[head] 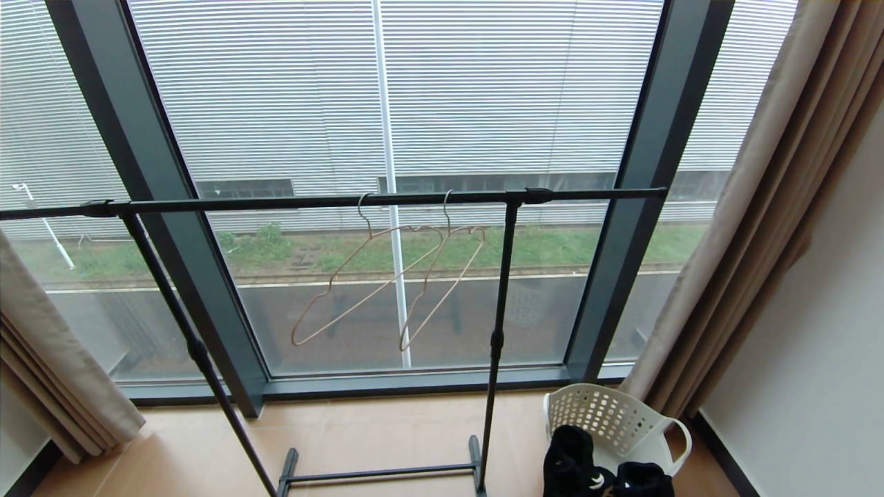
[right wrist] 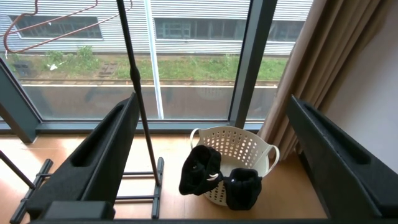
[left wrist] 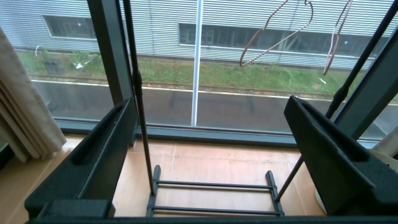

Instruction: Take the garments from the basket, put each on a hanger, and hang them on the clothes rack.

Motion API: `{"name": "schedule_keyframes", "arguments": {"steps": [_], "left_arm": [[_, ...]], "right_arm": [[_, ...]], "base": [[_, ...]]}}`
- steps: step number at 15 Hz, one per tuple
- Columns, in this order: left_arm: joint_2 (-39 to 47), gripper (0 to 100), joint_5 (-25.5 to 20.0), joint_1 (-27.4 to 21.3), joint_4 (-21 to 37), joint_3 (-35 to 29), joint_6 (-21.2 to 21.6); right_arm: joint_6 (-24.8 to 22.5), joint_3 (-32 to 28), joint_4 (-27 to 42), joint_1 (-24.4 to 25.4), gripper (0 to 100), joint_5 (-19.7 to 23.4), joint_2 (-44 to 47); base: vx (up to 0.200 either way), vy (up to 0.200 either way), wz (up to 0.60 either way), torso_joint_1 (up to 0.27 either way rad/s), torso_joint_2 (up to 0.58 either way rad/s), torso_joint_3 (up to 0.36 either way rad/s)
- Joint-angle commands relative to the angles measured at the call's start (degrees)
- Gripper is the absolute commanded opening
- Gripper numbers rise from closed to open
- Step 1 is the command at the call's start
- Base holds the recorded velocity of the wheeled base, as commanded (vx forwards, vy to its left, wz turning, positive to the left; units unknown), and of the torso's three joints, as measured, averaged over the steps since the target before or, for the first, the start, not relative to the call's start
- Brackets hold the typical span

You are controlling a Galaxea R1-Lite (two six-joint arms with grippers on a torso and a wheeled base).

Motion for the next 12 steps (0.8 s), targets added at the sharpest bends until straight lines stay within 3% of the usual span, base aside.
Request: {"name": "schedule_keyframes", "arguments": {"steps": [1, 12], "left_arm": [[0.0, 100, 0.0, 0.0, 0.0, 0.0, 0.0], [0.0, 100, 0.0, 0.0, 0.0, 0.0, -0.5]], "right_arm": [[0.0, -0.1, 0.0, 0.0, 100, 0.0, 0.1], [0.1, -0.1, 0.0, 0.0, 100, 0.0, 0.1]], "base": [[0.000, 0.000, 0.00, -0.085, 0.15, 0.115], [0.000, 0.000, 0.00, -0.149, 0.33, 0.177]]}}
